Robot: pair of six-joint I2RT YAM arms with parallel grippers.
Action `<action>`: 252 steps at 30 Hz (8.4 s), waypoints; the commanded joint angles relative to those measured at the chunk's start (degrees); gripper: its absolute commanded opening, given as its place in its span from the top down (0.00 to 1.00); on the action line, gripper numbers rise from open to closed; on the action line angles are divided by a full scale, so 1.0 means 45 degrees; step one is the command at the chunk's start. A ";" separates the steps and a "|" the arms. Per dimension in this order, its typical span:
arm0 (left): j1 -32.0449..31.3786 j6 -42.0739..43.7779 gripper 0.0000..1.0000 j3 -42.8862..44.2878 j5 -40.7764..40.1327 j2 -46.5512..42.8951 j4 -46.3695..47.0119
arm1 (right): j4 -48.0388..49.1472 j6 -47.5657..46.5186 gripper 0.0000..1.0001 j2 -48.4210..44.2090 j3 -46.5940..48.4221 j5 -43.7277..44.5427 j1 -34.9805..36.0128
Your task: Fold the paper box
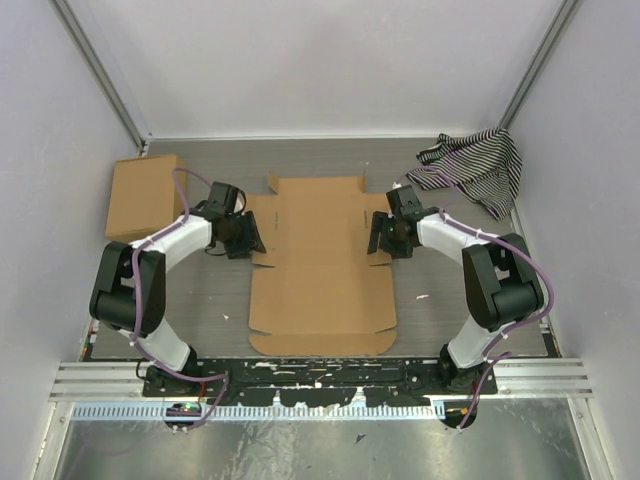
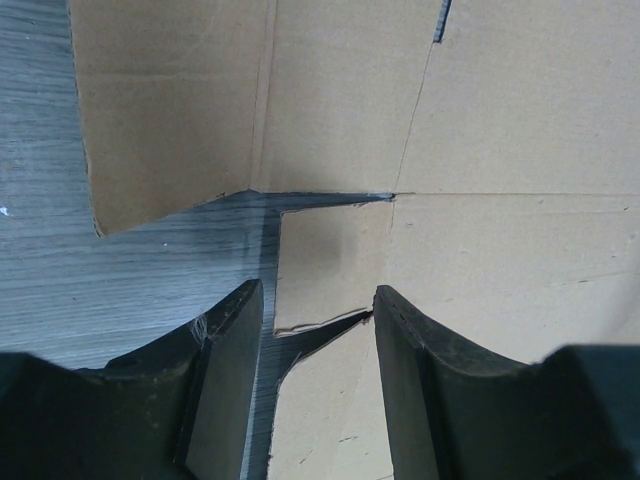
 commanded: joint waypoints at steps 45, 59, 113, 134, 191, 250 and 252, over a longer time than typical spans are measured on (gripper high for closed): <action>-0.2126 -0.0723 0.49 0.1533 0.0373 0.1397 0.0129 | -0.0345 0.0342 0.36 0.0562 0.1966 -0.0072 0.2140; -0.2652 -0.0709 0.49 0.2044 0.0139 0.2049 -0.0090 | -0.0819 0.0501 0.38 0.2095 0.2737 0.0739 0.3091; -0.2947 0.0783 0.47 0.5616 -0.2497 0.2391 -0.3218 | -0.2708 0.0362 0.36 0.0655 0.4821 0.2383 0.2911; -0.0918 0.2083 0.46 1.8754 -0.3787 1.0667 -0.7132 | -0.2101 -0.0402 0.34 -0.0603 0.4054 0.1212 -0.1037; -0.3611 0.6418 1.00 -0.0305 -0.6108 -0.3319 1.0492 | -0.4922 -0.1974 0.35 -0.2681 0.8102 0.0155 -0.1056; -0.3839 0.6503 0.63 0.0793 -0.6224 -0.5949 0.4268 | 0.0503 -0.2029 0.99 -0.3310 0.4921 0.3513 0.1552; -0.3843 0.6508 0.64 0.1369 -0.6220 -0.5476 0.3303 | 0.1114 -0.2032 0.99 -0.3541 0.4278 0.4403 0.1871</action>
